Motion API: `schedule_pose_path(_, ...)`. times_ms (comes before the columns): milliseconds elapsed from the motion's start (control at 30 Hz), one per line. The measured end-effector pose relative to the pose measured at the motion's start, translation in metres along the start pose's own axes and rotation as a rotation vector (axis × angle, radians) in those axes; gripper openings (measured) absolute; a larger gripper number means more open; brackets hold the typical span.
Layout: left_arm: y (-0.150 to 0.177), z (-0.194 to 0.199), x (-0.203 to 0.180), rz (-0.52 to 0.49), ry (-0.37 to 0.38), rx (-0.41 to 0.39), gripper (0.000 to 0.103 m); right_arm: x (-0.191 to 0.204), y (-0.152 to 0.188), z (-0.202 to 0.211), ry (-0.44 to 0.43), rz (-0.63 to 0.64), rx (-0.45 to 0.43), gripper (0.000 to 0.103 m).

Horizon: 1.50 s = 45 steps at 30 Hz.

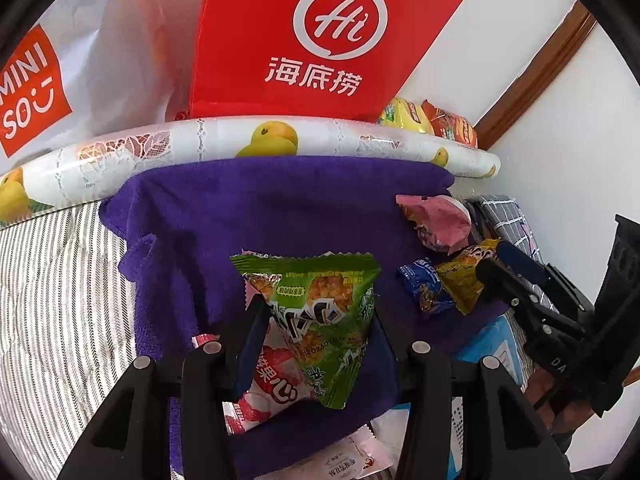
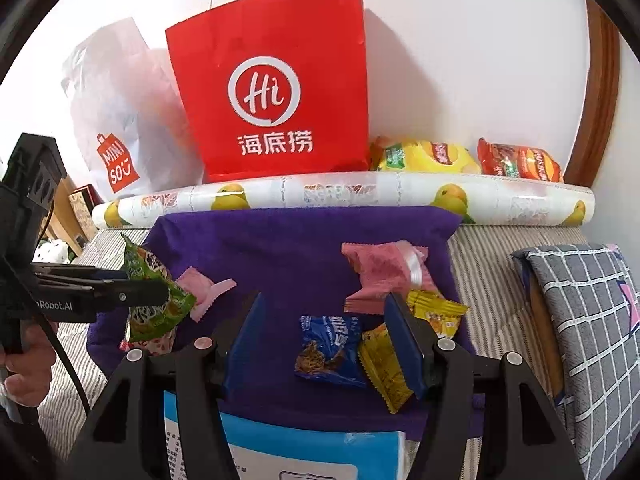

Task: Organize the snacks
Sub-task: 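Lower the blue bag onto the towel and open the right gripper while the left holds the green bag, then lower the green chip bag onto the towel and open the left gripper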

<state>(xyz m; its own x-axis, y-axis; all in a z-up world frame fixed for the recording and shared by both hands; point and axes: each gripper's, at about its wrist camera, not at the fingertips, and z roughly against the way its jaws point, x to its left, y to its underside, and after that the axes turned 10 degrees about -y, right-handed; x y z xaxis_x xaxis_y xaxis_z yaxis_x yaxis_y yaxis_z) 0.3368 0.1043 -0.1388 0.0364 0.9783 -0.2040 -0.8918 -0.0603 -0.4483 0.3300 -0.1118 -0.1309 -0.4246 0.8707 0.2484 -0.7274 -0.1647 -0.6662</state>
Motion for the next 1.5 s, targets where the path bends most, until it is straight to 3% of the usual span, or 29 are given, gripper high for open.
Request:
schedule_pose_path(667,0.002,-0.008,-0.006,-0.023,-0.015,0.036,0.047,-0.002,0.000,0.004,-0.015,-0.013,-0.013,0.062)
schedule_pose_path(800,0.001,-0.007,-0.007,-0.023,-0.009,0.048,0.055,-0.002,0.000,0.004,-0.014,-0.014,-0.015,0.062)
schedule_pose_path(1000,0.000,0.005,-0.009,-0.025,0.000,0.017,0.064,-0.004,-0.002,0.008,-0.006,-0.028,-0.032,0.062)
schedule_pose_path(1500,-0.003,0.040,-0.014,-0.025,0.035,-0.031,0.065,-0.003,0.007,0.037,0.036,-0.098,-0.050,0.065)
